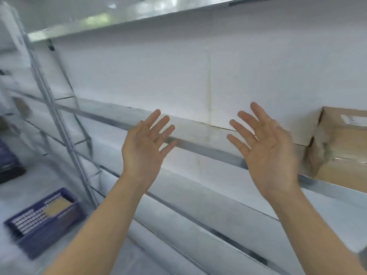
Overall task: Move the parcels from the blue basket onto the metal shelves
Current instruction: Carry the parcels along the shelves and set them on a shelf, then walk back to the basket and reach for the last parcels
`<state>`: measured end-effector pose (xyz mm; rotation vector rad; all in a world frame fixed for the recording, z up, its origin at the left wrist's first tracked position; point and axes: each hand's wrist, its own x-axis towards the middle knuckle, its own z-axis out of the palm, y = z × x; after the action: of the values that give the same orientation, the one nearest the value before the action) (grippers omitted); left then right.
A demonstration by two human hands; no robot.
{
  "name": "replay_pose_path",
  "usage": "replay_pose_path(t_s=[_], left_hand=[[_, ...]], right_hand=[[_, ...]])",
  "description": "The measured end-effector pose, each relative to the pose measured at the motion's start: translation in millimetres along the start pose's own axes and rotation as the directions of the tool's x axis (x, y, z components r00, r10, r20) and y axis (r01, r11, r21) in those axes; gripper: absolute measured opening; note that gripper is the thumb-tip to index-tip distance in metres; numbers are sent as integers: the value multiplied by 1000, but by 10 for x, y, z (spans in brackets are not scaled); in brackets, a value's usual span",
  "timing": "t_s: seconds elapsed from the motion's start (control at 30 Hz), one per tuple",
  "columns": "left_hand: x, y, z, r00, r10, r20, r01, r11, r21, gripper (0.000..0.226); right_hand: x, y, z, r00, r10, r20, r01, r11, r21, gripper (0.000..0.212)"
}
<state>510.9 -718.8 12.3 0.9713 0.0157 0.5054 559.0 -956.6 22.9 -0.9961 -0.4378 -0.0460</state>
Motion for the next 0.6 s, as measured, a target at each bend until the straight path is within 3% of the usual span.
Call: replay_pose_path(t_s=[0.27, 0.6], left_hand=[[-210, 821, -1673, 967, 103, -234, -98, 995, 31, 53], [-413, 1774, -3745, 885, 135, -446, -117, 991, 67, 54]], right_hand=[[-57, 1106, 1553, 949, 237, 208, -255, 965, 62, 47], [-357, 2620, 3502, 798, 485, 359, -528, 849, 27, 45]])
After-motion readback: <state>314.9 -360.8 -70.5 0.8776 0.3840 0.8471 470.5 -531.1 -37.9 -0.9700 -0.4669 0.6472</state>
